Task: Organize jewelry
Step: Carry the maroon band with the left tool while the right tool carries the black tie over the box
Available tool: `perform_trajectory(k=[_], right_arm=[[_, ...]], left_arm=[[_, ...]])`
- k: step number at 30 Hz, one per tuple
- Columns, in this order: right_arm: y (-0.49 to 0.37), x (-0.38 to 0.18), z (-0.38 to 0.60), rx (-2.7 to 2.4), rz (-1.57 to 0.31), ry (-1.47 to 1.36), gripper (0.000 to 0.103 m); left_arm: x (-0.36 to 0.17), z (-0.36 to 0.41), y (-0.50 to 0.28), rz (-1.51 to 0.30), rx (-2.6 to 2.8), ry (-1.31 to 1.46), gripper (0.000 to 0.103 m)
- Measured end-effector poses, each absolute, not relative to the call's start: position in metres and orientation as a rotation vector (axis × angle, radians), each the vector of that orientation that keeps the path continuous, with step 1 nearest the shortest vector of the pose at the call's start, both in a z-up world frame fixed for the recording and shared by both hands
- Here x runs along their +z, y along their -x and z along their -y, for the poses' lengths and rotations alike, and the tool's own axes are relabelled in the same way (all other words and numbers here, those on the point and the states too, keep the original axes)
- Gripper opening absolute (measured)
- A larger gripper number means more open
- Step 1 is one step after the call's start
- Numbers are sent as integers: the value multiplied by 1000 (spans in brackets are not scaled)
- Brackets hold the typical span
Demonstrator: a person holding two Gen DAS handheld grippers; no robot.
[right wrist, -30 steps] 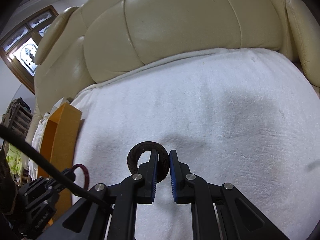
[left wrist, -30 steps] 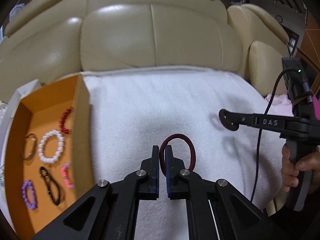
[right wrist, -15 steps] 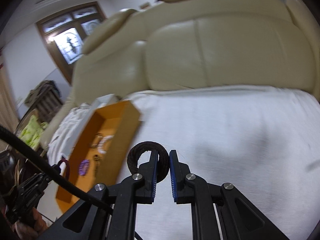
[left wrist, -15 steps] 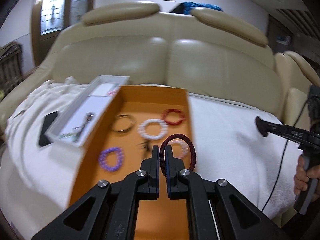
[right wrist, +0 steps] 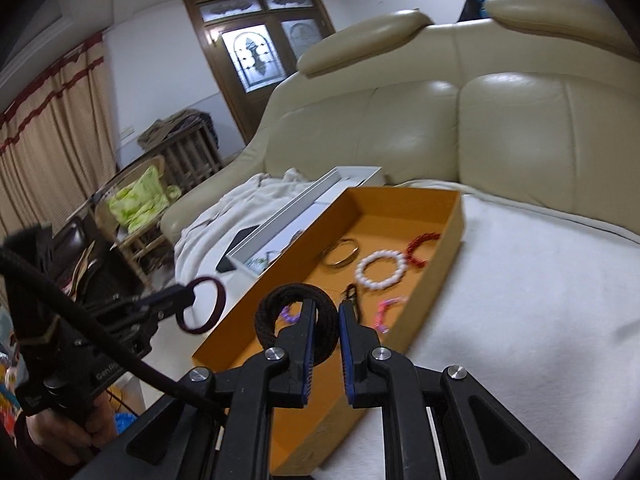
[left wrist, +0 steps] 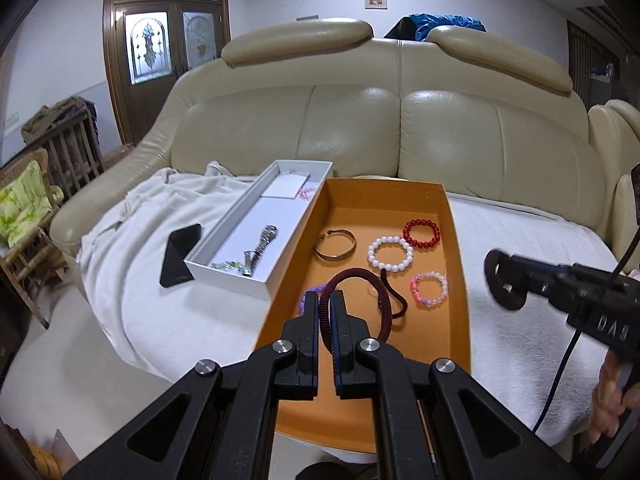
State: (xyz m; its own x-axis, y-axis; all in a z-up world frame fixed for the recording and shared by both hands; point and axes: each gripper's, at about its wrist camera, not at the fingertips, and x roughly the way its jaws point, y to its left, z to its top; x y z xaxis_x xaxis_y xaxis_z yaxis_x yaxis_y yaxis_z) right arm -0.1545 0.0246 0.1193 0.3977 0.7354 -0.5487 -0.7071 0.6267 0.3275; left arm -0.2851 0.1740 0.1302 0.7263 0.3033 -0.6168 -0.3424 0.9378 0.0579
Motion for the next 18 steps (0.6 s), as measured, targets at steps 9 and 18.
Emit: perform_trajectory(k=[9, 18], right_arm=[[157, 109, -36, 940, -737, -15, 13], [158, 103, -38, 950, -750, 8, 13]], left_arm=[[126, -174, 279, -670, 389, 26, 5], [118, -178, 272, -687, 411, 12, 5]])
